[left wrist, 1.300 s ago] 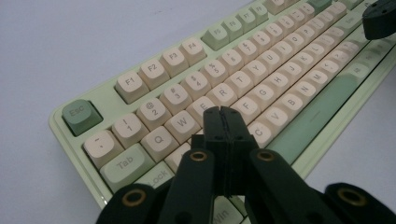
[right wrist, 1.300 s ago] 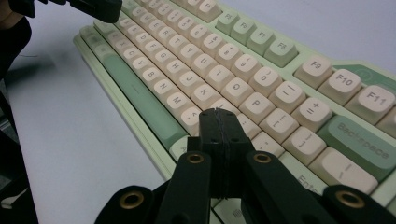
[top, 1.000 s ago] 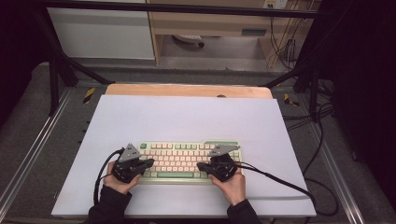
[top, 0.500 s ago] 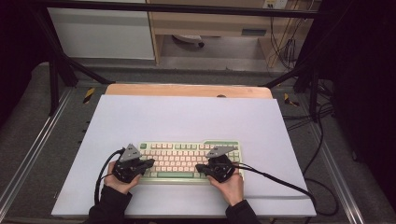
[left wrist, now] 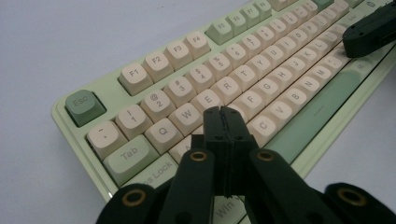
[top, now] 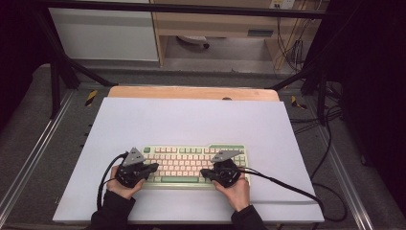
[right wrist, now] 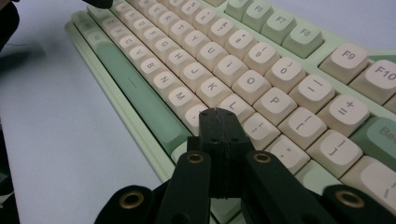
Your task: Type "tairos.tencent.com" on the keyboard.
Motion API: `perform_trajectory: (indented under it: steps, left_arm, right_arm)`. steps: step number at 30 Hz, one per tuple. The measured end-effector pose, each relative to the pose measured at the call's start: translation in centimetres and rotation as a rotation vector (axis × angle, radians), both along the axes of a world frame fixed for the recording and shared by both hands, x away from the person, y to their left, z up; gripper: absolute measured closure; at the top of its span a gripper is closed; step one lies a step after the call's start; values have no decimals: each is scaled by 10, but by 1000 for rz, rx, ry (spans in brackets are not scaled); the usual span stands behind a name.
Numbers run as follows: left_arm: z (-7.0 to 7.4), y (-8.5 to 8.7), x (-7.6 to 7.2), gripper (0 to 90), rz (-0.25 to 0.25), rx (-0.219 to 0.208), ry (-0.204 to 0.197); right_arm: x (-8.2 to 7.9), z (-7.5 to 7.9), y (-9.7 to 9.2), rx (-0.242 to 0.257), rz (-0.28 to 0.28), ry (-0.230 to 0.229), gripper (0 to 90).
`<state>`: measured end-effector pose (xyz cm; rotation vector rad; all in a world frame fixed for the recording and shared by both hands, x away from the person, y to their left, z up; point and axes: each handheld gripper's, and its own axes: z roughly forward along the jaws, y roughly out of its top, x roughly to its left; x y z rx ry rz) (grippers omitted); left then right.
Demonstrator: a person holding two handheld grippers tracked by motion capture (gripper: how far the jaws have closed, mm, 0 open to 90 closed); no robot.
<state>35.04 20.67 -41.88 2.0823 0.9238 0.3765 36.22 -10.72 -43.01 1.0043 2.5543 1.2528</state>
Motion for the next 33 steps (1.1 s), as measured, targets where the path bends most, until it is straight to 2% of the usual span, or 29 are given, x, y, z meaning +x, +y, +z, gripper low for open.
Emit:
perform_trajectory:
  steps: [4, 15, 33]
  left_arm:
    - [0, 0, 0, 899, 0, -3, -2]
    - [1, -7, 0, 900, -10, 0, -3]
    - [-5, -29, -1, 900, -52, 14, 8]
  right_arm:
    - [0, 7, -5, 1, -7, -18, 900]
    - [1, 11, -18, 11, -36, -16, 900]
    - [1, 11, -20, 10, -42, -17, 900]
